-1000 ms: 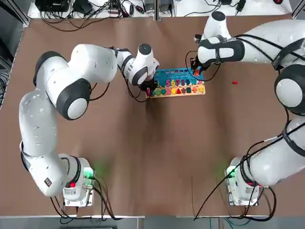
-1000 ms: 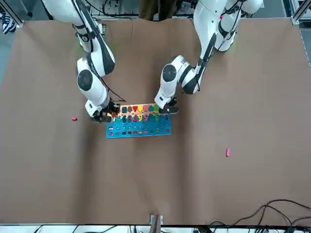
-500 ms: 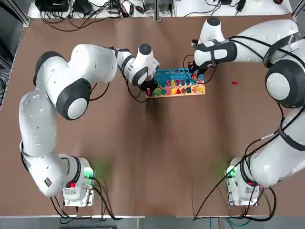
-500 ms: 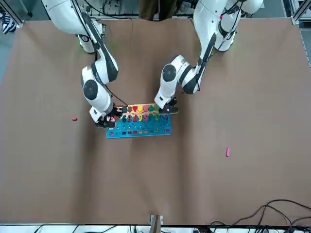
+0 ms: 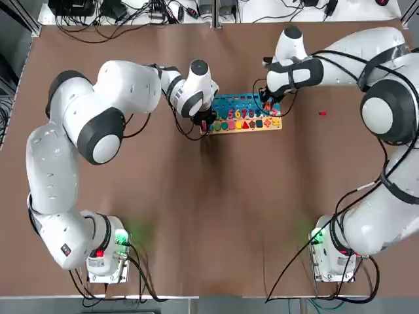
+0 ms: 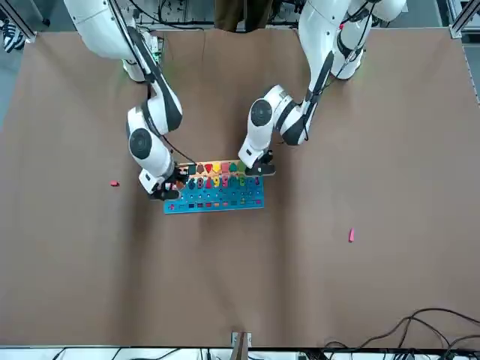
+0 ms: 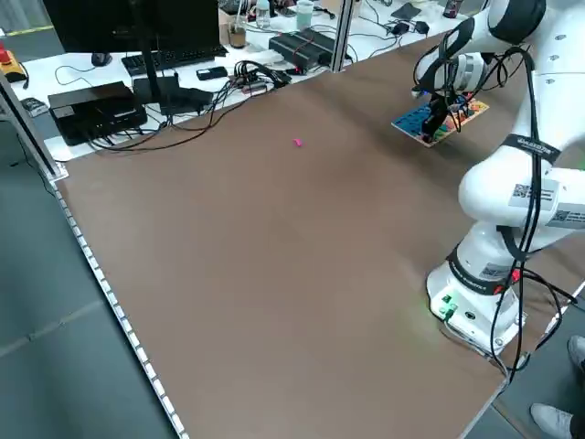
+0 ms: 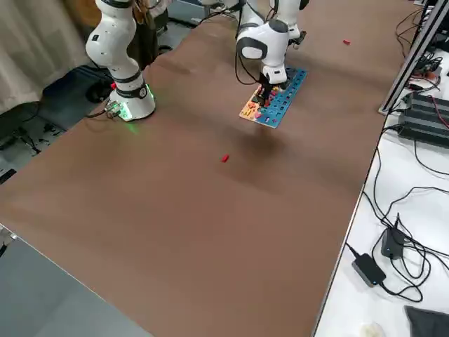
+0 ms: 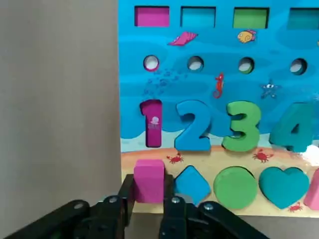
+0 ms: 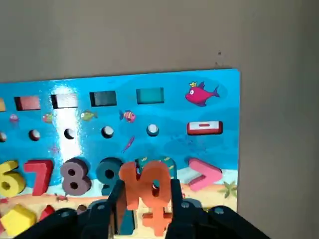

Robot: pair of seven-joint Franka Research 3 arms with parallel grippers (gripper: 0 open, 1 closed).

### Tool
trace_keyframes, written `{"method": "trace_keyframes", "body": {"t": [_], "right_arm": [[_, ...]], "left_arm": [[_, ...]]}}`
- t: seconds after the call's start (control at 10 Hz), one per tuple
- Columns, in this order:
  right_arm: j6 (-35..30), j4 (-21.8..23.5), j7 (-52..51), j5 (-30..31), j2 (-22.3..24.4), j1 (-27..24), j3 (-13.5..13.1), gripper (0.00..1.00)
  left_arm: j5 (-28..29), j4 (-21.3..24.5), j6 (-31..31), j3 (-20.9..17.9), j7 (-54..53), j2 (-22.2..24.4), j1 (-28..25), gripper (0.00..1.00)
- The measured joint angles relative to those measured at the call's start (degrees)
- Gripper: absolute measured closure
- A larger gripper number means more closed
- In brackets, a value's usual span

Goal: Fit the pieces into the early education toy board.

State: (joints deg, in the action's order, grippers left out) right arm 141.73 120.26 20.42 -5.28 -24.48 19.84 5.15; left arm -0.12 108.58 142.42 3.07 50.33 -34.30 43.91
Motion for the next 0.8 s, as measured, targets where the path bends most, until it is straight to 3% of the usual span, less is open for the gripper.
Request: {"method": "trace_keyframes", "body": {"t": [0.8], "right_arm": [[1.78, -0.20, -1.99, 0.34, -2.07, 0.00, -0.39, 0.60]], "left_arm": [[0.00, 0.02, -0.51, 0.98, 1.38, -0.17, 0.16, 0.74]]}}
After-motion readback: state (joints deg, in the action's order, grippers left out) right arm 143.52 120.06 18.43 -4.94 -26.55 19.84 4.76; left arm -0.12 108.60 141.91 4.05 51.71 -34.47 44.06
